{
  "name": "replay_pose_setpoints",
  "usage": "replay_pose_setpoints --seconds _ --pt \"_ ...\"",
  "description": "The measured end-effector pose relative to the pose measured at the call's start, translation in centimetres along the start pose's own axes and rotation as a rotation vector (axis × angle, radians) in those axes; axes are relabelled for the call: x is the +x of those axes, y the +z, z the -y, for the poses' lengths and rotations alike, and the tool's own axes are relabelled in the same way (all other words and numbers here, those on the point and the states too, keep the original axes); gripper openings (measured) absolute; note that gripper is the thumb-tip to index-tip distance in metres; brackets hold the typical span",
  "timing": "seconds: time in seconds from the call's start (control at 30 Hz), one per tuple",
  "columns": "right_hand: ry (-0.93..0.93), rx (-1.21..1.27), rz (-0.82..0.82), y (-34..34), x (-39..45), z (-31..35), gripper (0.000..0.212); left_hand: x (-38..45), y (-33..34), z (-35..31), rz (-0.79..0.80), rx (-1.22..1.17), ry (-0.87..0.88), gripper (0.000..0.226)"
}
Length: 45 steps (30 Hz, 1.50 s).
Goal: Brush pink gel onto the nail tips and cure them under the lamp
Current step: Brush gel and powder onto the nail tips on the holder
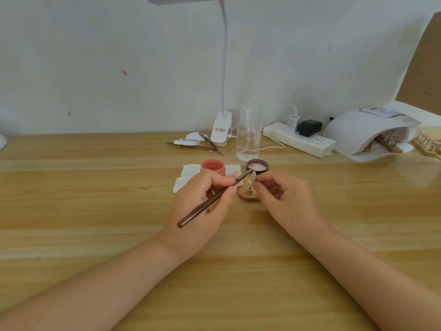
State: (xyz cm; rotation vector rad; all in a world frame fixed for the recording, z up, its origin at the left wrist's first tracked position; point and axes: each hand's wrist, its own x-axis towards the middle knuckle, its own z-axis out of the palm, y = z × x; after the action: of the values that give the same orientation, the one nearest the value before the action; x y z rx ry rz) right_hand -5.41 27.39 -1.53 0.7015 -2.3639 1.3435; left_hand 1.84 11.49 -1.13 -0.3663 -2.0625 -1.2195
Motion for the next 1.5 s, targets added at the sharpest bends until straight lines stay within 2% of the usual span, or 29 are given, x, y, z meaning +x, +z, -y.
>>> replay_pose_setpoints --seconds 0.27,0.53,0.67,0.9,1.1,1.27,1.4,1.5 --pt "-0.01 0.026 -0.02 -0.03 -0.09 0.18 0.008 -0.01 0.03 -0.11 -0.001 0.04 0.027 0.033" --pt "-0.007 0.011 -0.022 -0.09 -0.12 0.27 0.008 -0.22 -0.34 -0.07 0.019 -0.04 0.025 0.005" --pt "-0.002 0.029 -0.034 -0.08 -0.08 0.27 0.007 -0.17 -0.42 0.04 -0.021 -0.055 -0.002 0.004" --pt "-0.067 -0.024 -0.04 -0.05 -0.15 0.24 0.013 -0.1 -0.1 -0.03 0.017 -0.054 -0.009 0.025" --pt "-0.061 -0.025 -0.039 -0.19 -0.03 0.05 0.012 -0.17 -0.34 -0.02 0.025 -0.056 0.008 0.004" --pt "-0.074 -0.045 -0.047 -0.19 -0.04 0.14 0.012 -0.21 -0.34 -0.17 -0.001 -0.07 -0.013 0.003" --pt "-0.081 -0.073 -0.052 -0.16 -0.11 0.23 0.012 -0.09 -0.29 -0.23 -0.007 -0.078 -0.077 0.009" --pt "-0.09 -0.094 -0.049 -0.15 -0.14 0.3 0.012 -0.14 -0.18 -0.35 0.006 -0.033 -0.031 0.021"
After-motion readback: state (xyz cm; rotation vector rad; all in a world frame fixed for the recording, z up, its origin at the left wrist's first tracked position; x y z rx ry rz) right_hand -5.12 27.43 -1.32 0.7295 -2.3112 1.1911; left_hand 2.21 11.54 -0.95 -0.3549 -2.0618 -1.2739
